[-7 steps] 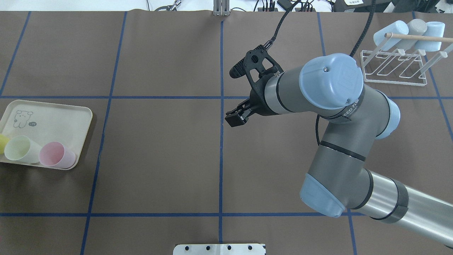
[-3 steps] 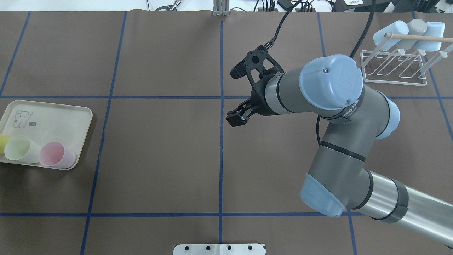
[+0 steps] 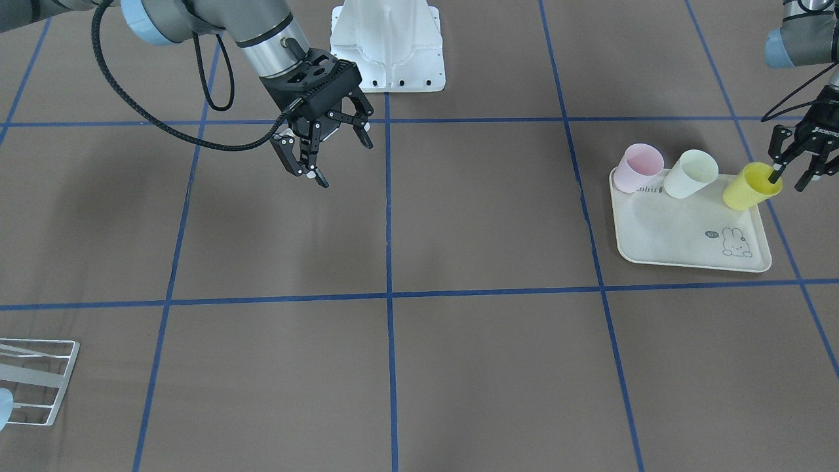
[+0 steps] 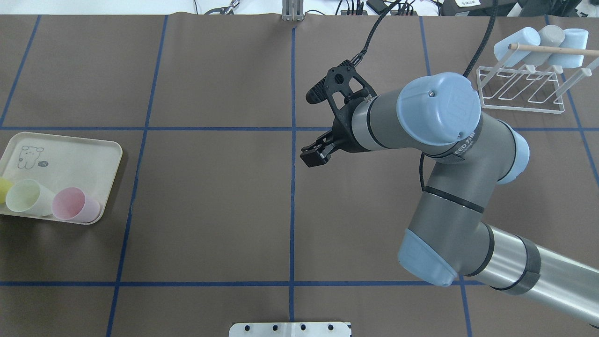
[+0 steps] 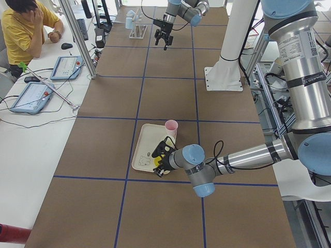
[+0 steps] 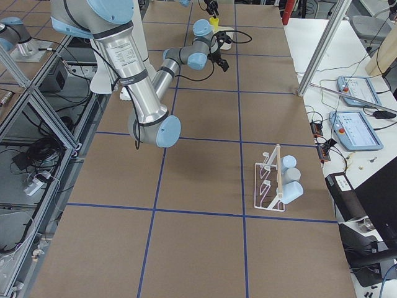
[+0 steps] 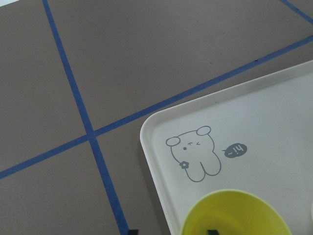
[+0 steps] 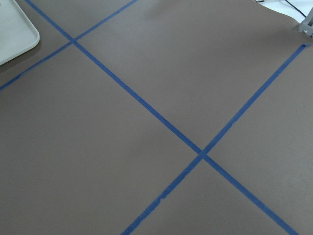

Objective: Transfer IKEA cup to right arm and place on rack

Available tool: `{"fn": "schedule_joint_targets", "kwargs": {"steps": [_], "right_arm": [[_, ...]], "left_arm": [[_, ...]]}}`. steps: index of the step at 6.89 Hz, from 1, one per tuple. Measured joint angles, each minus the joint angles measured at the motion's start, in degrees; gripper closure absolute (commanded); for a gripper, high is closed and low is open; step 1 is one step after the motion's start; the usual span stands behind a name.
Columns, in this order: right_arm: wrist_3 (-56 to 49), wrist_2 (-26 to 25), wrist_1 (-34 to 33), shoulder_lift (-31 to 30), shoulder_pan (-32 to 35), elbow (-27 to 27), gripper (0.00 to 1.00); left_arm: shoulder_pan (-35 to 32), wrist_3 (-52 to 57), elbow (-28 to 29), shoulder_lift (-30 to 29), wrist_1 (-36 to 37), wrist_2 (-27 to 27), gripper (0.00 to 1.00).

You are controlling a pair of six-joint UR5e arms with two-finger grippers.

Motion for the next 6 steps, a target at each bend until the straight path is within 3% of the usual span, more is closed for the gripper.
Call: {"fn": "schedule_joint_targets", "kwargs": {"steps": [2,5,6], "right_arm": [[-0.1,-0.1,0.0,-0.1,0.1,0.0,0.0],[-0.1,-0.1,0.0,-0.2,0.1,0.0,0.0],[-0.1,-0.1,0.0,-0.2,0.1,0.0,0.0]], "left_arm": [[0.1,0.2,1.6,-1.4,0.0,-1.2,0.58],[0.1,0.1,2.7,-2.7,-0.1,-1.8,1.0],[0.1,0.1,2.7,-2.8,-0.3,-2.0,1.0]]}}
